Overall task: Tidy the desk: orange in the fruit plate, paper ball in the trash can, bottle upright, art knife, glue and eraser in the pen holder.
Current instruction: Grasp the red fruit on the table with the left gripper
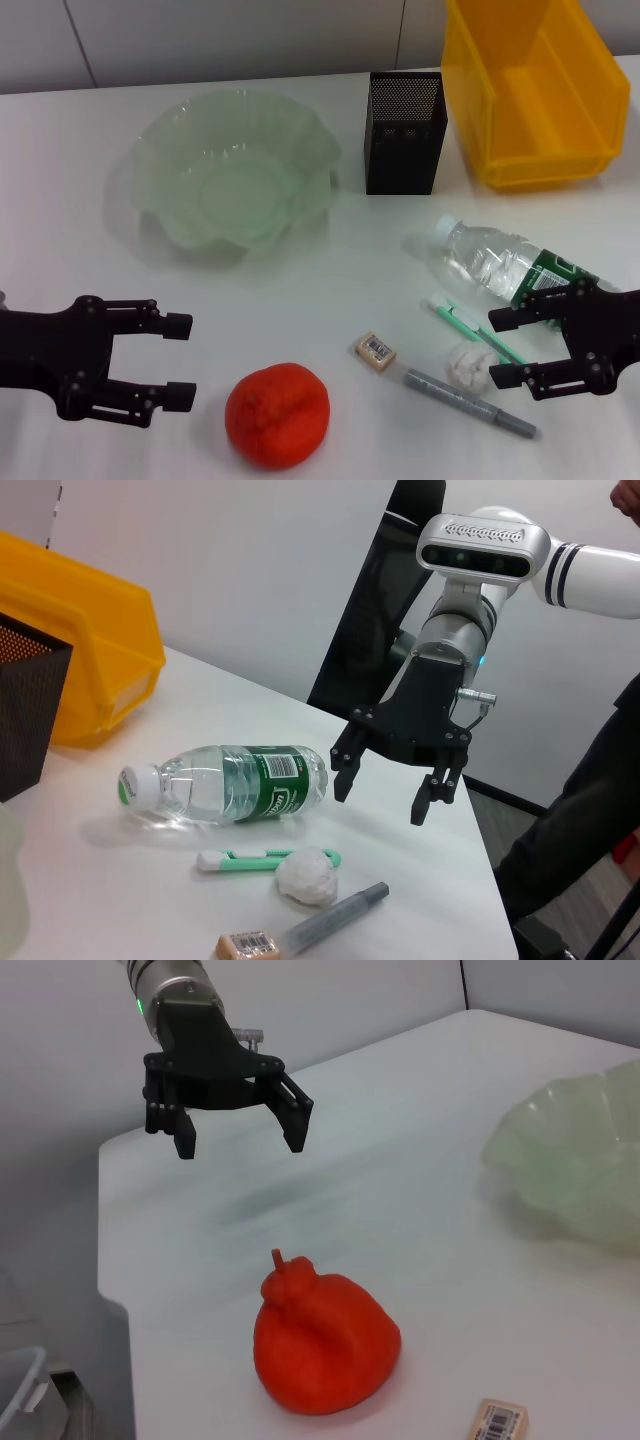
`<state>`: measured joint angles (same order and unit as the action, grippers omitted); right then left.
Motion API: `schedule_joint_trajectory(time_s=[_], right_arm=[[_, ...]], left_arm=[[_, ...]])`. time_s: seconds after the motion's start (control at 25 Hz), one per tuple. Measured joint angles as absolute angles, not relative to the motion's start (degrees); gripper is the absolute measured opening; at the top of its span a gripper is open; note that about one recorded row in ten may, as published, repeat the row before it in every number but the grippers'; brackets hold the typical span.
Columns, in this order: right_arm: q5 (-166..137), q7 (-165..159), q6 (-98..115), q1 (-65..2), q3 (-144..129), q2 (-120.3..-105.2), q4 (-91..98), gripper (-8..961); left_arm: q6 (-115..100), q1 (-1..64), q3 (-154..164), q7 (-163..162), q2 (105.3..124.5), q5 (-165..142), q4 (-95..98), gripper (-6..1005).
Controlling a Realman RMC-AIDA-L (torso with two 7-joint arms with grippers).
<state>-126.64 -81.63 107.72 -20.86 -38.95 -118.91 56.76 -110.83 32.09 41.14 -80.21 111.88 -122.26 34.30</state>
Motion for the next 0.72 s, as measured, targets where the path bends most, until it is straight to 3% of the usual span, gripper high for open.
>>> schedule_joint_trajectory(time_s=[0.72], right_arm=[[-126.73,-82.11,108.48,-20.8,-38.54,-118.91,57.26,662]], left_arm=[[-111.13,31.63,41.13,-80.64,111.98,-122.24,34.67,844]])
